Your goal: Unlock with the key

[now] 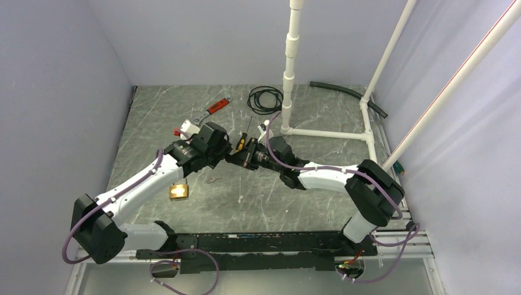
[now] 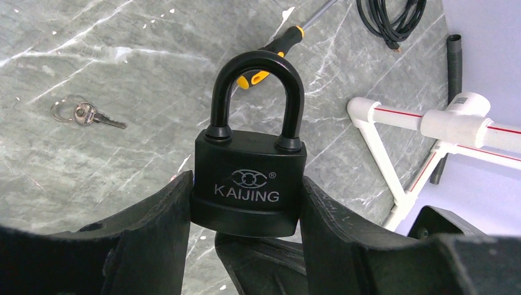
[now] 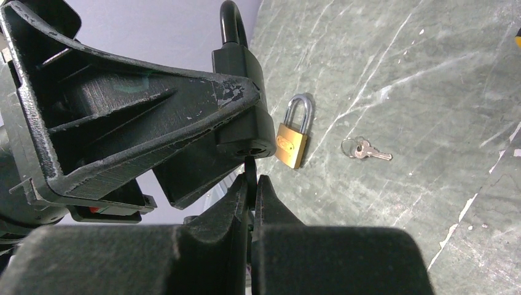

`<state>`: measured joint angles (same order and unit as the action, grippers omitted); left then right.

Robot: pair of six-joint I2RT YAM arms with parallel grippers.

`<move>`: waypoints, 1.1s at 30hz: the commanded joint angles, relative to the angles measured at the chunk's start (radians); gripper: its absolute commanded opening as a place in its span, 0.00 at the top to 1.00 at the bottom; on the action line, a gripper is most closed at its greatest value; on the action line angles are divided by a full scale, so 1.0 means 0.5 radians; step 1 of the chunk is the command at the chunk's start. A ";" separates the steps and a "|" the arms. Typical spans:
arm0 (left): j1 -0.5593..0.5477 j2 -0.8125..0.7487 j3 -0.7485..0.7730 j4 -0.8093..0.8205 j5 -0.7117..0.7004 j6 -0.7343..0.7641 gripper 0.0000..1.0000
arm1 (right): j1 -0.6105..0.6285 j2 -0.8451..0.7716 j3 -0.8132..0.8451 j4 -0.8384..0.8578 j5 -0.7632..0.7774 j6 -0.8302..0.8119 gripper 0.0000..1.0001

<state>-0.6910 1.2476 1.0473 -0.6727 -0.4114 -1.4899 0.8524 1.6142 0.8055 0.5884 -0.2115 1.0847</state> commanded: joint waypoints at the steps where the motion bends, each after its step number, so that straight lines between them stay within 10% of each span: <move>1: -0.146 -0.146 0.065 0.180 0.467 -0.077 1.00 | -0.060 -0.004 0.054 0.038 0.375 -0.041 1.00; 33: -0.363 0.073 0.147 0.142 0.492 0.003 1.00 | -0.059 -0.350 -0.290 0.034 0.526 -0.063 1.00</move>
<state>-0.7616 1.3277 1.0954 -0.6868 -0.3794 -1.4841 0.8524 1.5009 0.6739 0.5934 -0.1463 1.0729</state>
